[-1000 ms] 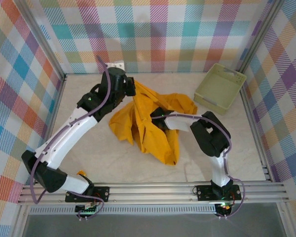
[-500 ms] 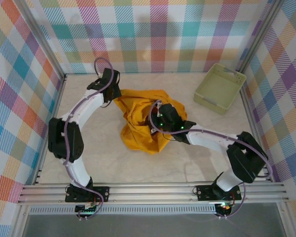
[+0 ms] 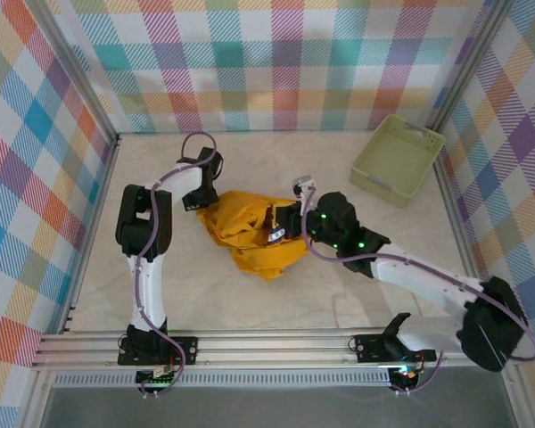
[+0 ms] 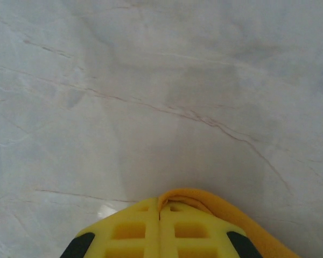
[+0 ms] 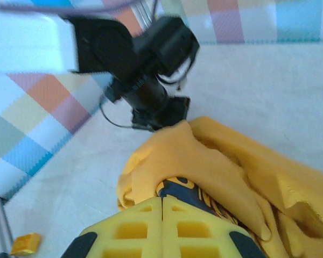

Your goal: Fold the inside-out t-shirt

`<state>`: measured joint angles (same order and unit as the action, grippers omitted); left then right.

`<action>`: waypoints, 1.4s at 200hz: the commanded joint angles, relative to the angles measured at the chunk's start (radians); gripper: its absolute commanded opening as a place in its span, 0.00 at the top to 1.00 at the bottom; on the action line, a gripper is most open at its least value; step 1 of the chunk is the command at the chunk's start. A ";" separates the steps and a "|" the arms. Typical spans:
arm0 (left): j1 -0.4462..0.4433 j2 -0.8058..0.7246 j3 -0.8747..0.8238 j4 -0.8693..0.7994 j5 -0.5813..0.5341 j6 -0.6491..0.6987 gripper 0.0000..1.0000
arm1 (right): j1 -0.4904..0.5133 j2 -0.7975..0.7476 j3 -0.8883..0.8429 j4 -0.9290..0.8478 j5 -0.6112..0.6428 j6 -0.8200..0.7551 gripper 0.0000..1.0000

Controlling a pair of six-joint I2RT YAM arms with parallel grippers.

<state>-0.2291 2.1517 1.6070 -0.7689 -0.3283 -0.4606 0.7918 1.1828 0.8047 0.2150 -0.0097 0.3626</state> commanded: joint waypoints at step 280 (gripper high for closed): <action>-0.204 -0.815 -0.622 0.314 0.220 -0.050 0.90 | -0.120 -0.253 -0.070 -0.215 0.173 -0.057 1.00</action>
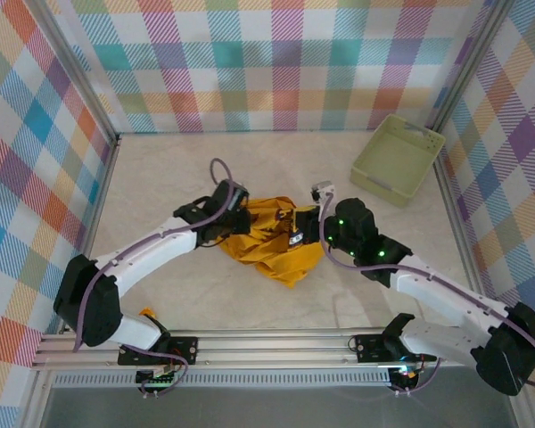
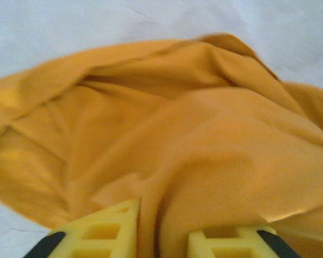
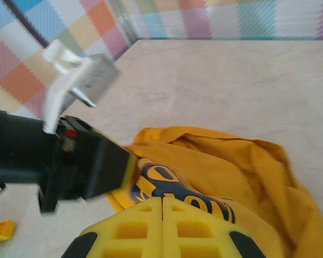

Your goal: Fold the inside-out t-shirt

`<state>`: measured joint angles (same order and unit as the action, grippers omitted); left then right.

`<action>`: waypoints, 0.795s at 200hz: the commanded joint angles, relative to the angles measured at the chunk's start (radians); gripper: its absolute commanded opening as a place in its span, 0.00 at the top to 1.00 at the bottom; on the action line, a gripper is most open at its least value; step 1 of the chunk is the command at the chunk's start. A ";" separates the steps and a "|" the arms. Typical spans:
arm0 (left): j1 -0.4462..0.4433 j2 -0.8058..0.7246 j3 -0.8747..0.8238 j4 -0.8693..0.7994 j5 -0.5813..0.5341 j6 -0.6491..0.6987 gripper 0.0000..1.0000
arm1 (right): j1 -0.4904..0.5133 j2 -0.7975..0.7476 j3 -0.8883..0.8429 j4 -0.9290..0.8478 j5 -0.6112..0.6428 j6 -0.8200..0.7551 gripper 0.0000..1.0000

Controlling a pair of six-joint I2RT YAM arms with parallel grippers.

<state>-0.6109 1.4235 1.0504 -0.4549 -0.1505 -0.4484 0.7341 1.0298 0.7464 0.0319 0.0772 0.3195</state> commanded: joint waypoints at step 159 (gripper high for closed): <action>0.177 0.000 -0.215 0.160 0.288 -0.045 0.98 | 0.062 0.217 0.225 -0.483 0.369 0.038 0.13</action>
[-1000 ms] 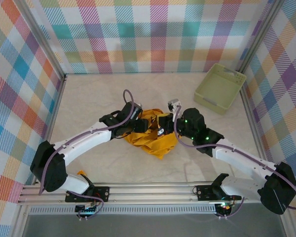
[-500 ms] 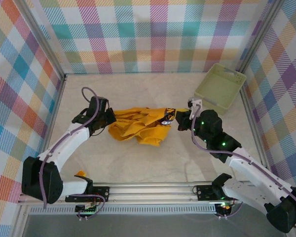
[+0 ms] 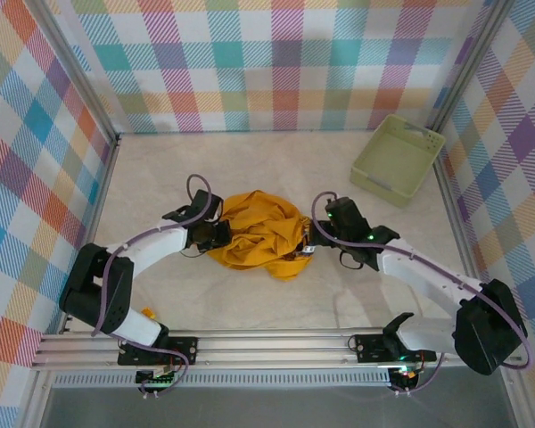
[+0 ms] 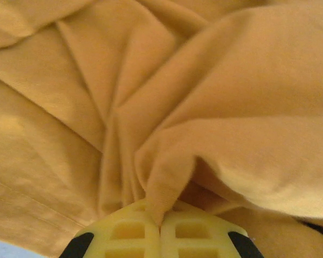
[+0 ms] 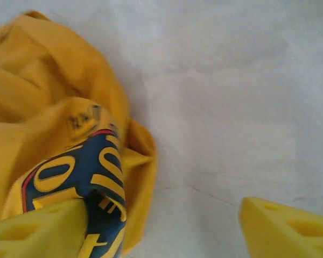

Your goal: Fold the inside-out t-shirt

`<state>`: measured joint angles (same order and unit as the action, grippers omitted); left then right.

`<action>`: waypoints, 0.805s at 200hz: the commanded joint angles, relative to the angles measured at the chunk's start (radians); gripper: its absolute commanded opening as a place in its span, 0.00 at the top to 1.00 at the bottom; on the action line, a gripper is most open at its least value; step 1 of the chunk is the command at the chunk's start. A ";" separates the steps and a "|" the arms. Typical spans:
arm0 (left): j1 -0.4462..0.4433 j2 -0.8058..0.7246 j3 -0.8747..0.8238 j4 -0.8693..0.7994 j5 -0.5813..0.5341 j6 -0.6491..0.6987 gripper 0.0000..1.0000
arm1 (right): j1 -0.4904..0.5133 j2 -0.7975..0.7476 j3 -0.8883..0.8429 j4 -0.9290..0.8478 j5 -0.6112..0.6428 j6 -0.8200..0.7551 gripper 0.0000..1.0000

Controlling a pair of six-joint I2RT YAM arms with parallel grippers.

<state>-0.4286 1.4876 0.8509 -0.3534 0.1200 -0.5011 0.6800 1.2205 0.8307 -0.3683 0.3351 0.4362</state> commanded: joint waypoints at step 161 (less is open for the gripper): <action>0.124 -0.250 -0.031 0.020 -0.046 -0.022 1.00 | 0.151 0.068 0.318 -0.151 0.064 -0.129 1.00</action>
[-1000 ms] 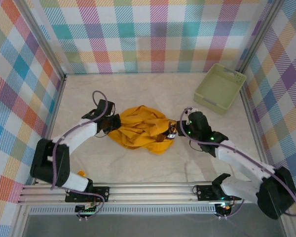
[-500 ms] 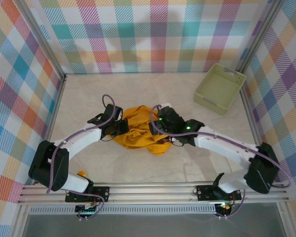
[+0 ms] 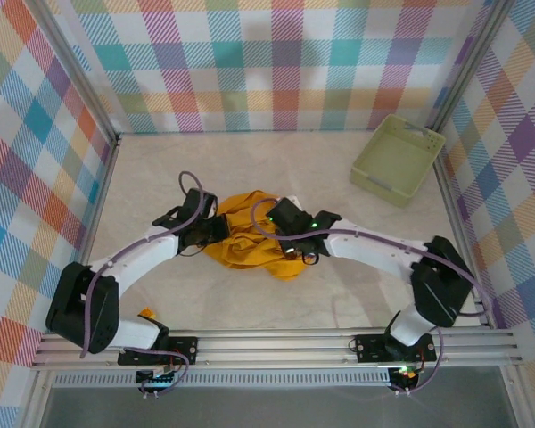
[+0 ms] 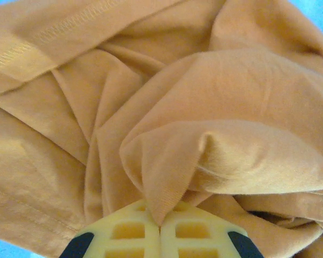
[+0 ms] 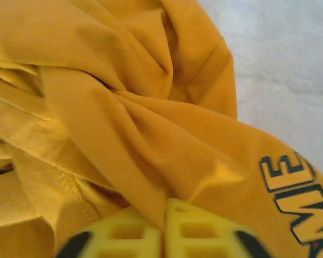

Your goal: Fold the inside-out t-shirt

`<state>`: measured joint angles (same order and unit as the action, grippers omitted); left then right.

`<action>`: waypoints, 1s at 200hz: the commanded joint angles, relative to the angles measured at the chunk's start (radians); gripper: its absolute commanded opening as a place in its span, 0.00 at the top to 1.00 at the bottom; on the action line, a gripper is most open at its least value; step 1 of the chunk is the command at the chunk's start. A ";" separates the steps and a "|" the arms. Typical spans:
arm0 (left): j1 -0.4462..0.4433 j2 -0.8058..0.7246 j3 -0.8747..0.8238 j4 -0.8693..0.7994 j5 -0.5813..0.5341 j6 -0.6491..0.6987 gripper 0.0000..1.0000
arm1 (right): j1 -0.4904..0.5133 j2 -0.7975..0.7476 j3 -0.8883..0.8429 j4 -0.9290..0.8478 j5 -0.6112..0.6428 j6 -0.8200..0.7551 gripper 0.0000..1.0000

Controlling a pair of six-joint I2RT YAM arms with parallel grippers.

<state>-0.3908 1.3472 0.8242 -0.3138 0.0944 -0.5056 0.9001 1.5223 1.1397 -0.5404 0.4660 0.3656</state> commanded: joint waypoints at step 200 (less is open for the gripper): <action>-0.420 -0.029 0.185 -0.129 -0.290 0.340 0.22 | -0.394 -0.361 -0.130 0.254 -0.652 0.105 1.00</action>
<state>-0.7494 1.2152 1.0019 -0.4660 -0.2096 -0.2691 0.5041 1.1923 0.9695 -0.3225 -0.1463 0.4606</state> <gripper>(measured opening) 0.789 0.067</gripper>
